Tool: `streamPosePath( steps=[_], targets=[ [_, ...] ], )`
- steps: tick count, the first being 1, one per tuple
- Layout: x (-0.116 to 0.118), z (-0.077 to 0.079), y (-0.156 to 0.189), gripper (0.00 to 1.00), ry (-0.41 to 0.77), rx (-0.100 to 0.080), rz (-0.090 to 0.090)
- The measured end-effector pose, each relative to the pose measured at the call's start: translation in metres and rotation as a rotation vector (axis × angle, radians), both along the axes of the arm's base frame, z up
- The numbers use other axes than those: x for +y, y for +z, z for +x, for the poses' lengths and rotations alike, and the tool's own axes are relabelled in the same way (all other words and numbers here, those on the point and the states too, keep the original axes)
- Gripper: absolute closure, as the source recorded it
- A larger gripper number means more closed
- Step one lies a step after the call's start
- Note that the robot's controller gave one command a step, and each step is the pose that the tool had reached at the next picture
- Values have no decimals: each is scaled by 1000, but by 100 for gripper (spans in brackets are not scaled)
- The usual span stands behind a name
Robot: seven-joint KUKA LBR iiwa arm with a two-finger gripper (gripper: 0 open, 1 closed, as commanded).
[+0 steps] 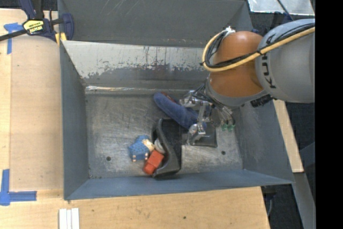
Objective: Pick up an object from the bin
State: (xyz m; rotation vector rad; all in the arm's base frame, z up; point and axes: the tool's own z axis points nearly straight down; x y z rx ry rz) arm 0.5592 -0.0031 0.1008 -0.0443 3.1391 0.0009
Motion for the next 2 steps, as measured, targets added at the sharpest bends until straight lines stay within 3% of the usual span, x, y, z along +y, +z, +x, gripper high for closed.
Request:
streamPosePath(
  steps=[1,2],
  targets=[
    [-6,4,6,100,-7,-13,-3],
    [0,3,113,100,-23,-9,0]
  ],
)
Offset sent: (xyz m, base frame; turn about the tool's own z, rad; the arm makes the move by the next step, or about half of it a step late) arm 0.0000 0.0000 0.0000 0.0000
